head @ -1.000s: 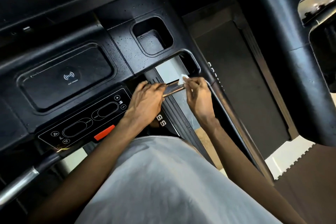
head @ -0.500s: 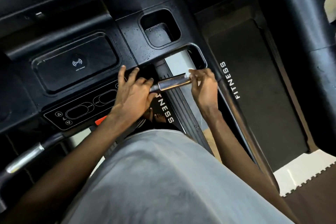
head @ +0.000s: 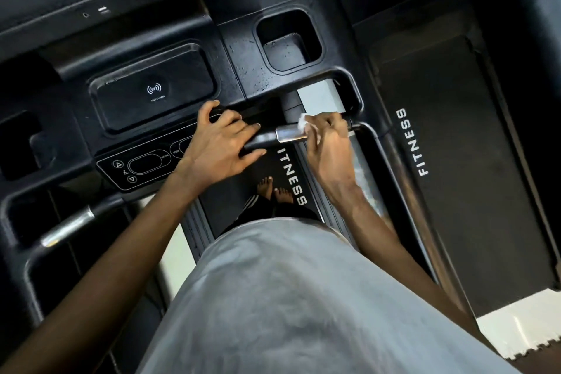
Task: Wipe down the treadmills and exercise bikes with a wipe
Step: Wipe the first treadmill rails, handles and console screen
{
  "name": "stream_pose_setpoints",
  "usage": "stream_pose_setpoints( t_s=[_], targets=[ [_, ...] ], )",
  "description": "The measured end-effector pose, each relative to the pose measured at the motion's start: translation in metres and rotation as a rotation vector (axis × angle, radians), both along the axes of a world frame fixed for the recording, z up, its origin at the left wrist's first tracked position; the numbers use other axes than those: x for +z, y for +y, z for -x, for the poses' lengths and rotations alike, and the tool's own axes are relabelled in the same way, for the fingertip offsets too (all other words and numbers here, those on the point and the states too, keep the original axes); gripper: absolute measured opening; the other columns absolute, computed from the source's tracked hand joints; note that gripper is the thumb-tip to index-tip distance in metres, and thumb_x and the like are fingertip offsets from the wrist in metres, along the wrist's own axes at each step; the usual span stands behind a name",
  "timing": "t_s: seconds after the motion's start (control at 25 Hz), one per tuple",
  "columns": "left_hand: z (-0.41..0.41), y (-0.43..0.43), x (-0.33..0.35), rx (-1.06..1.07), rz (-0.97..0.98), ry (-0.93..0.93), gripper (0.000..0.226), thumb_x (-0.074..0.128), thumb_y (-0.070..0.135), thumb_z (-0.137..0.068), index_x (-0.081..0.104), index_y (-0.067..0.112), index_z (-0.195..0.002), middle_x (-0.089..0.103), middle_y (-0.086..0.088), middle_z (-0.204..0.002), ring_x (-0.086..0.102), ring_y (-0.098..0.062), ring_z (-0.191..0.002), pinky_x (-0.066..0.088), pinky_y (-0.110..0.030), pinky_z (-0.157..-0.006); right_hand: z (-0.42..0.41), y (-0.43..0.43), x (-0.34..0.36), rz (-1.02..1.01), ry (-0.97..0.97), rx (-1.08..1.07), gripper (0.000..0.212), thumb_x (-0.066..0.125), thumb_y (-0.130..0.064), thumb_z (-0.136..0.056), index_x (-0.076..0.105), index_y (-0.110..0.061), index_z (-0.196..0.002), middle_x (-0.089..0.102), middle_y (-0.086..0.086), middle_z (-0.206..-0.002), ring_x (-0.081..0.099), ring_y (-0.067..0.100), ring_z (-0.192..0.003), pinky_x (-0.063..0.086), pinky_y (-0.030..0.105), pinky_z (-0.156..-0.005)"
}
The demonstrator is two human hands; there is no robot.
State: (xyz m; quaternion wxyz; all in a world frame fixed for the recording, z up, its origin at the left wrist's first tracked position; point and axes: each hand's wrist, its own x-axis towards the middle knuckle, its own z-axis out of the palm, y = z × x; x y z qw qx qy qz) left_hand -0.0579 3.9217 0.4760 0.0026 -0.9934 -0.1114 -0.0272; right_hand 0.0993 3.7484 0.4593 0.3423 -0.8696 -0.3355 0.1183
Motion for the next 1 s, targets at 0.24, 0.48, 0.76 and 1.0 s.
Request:
stream_pose_setpoints(
  t_s=[0.24,0.48,0.76,1.0],
  targets=[
    [0.0,-0.002,-0.002,0.012,-0.022,-0.057,0.052,0.061,0.057,-0.092,0.071,0.015,-0.121,0.075,0.002,-0.096,0.061,-0.022,-0.106,0.022,-0.053,-0.111,0.001,-0.013,-0.011,-0.16,0.084,-0.003,0.015,0.052,-0.011,-0.099,0.064,-0.005,-0.106,0.051,0.006,-0.107,0.06,0.017,-0.09,0.051,0.024,-0.087],
    [0.0,-0.003,0.001,0.009,0.003,-0.043,0.052,0.06,0.058,-0.092,0.07,0.017,-0.121,0.075,0.002,-0.097,0.06,-0.024,-0.106,0.021,-0.052,-0.11,0.011,-0.01,-0.033,-0.55,0.618,-0.742,0.009,0.061,-0.004,-0.095,0.059,-0.012,-0.099,0.062,0.007,-0.099,0.062,0.013,-0.085,0.054,0.027,-0.077],
    [-0.003,-0.005,0.02,0.093,0.021,0.148,0.06,0.059,0.063,-0.088,0.066,0.018,-0.126,0.058,-0.009,-0.137,0.038,-0.03,-0.137,0.014,-0.057,-0.113,0.037,0.015,-0.016,-0.896,1.272,-1.009,0.015,0.057,0.007,-0.094,0.059,-0.006,-0.101,0.065,0.011,-0.091,0.066,0.014,-0.073,0.059,0.019,-0.063],
    [0.021,0.029,0.033,0.056,0.054,0.21,0.075,0.06,0.066,-0.086,0.043,0.03,-0.149,0.034,-0.013,-0.156,0.04,-0.038,-0.134,0.034,-0.057,-0.107,0.016,0.022,-0.029,-0.969,1.219,-1.236,0.026,0.048,0.016,-0.088,0.053,-0.009,-0.082,0.051,0.007,-0.072,0.053,0.009,-0.049,0.05,0.019,-0.047]
  ],
)
